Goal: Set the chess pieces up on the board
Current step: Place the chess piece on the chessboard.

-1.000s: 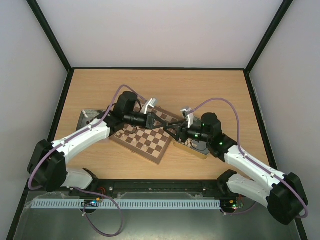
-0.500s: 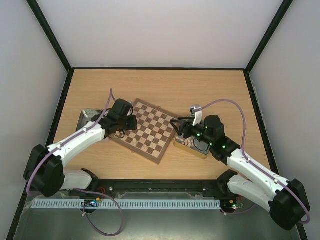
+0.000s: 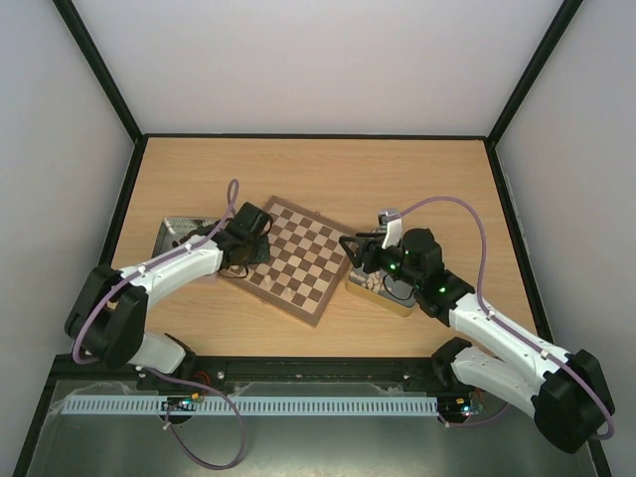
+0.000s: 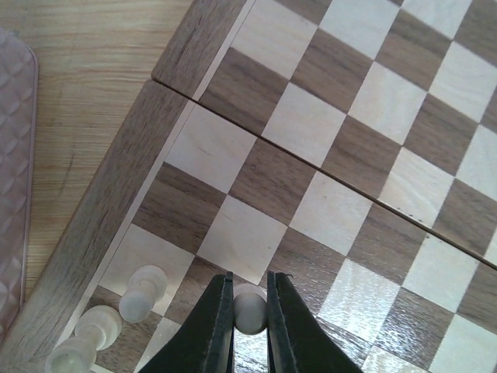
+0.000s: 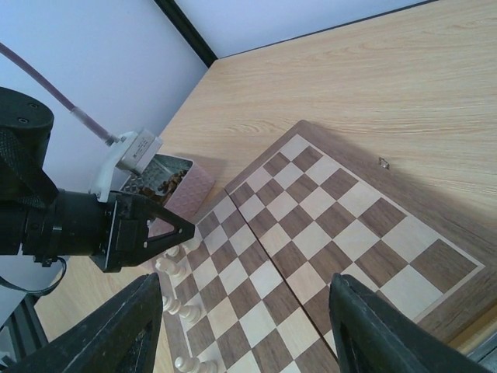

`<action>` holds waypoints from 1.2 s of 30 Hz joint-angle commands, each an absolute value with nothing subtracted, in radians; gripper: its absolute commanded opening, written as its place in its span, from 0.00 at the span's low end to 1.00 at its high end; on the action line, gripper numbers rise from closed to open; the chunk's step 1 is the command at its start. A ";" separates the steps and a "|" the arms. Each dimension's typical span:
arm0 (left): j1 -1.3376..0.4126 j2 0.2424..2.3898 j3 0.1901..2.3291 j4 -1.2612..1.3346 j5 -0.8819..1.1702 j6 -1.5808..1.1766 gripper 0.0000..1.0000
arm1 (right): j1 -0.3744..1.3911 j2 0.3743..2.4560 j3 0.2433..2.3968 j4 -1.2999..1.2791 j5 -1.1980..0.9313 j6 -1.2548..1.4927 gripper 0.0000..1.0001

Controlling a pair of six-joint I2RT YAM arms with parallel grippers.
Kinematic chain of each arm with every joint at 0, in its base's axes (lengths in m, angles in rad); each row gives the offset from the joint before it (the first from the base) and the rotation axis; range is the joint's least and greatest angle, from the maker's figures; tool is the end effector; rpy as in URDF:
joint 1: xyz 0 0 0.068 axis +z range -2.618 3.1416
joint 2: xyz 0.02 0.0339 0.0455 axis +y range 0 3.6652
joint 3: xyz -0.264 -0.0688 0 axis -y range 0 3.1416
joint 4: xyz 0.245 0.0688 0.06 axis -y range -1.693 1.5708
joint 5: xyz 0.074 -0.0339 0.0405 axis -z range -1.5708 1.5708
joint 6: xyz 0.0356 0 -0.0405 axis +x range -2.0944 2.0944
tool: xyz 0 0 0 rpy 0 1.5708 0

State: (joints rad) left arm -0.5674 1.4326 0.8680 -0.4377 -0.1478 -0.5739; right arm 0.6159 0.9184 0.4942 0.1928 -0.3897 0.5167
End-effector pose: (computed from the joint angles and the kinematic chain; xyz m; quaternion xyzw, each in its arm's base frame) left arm 0.2402 -0.1469 0.2025 -0.0238 0.9572 -0.0914 0.2736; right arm 0.1651 0.1334 0.2526 -0.1582 0.7623 0.4548 0.4325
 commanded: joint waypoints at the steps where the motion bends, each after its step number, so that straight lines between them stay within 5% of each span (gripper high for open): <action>1: -0.565 1.457 0.864 -0.465 -0.184 -0.586 0.07 | 0.621 0.927 0.479 0.199 -0.370 0.520 0.58; 20: -0.565 1.514 0.865 -0.498 -0.182 -0.569 0.11 | 0.621 0.954 0.473 0.209 -0.367 0.534 0.58; 36: -0.565 1.482 0.908 -0.531 -0.141 -0.558 0.28 | 0.621 0.954 0.482 0.206 -0.347 0.554 0.58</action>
